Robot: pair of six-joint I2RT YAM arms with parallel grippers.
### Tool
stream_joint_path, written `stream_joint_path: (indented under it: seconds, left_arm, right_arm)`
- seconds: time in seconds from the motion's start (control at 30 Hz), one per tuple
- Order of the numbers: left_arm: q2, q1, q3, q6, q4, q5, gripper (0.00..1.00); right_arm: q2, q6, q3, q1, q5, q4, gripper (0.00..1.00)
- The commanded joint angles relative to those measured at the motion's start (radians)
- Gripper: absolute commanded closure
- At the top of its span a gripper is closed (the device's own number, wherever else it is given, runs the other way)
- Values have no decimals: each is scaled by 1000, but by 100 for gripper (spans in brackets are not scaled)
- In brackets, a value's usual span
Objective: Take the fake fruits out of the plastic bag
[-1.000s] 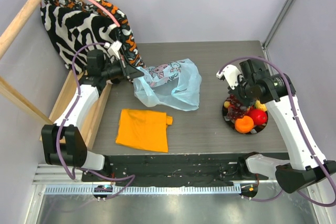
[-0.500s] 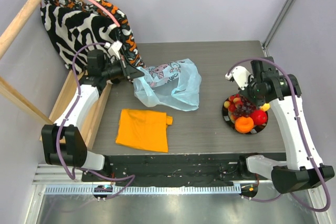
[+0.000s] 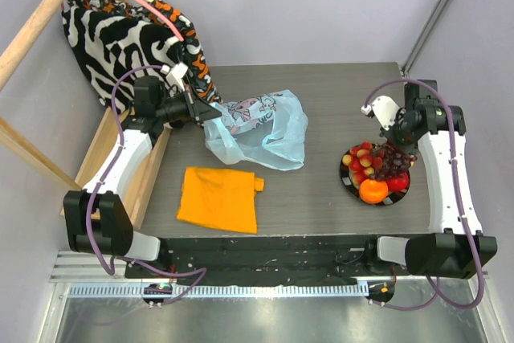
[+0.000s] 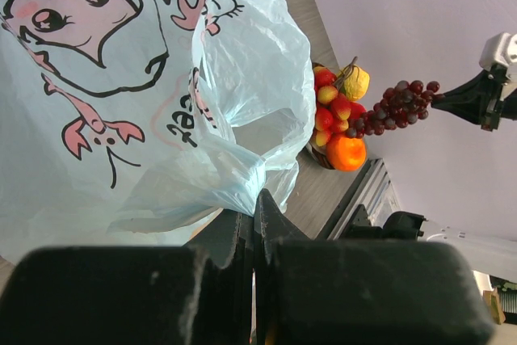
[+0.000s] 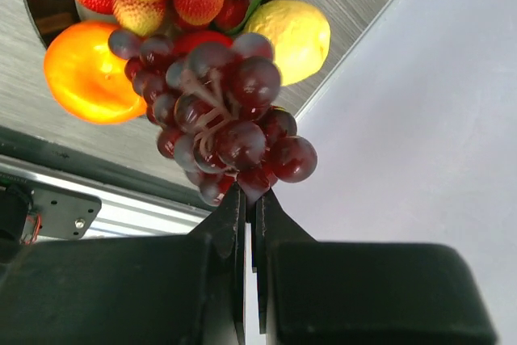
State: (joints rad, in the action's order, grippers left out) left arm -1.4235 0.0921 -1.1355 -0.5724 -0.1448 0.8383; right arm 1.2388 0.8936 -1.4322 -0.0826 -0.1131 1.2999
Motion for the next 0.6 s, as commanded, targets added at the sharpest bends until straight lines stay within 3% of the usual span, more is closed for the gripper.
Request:
stream_joint_path:
  seconds: [0.0,0.3,0.4,0.57]
  left_arm:
    - [32,5,-9,3,37,16,100]
    - [35,4,3,11,31,13,100]
    - [35,5,6,11,31,13,100]
    - [31,5,5,12,30,12,100]
  right_arm:
    - [34,19,24,-9,26,-103,99]
    - [119,10,79,-9,33,-205,98]
    - [134,10,92,-9,21,-223,93]
    - [148,5,93,-9,16,-231,74]
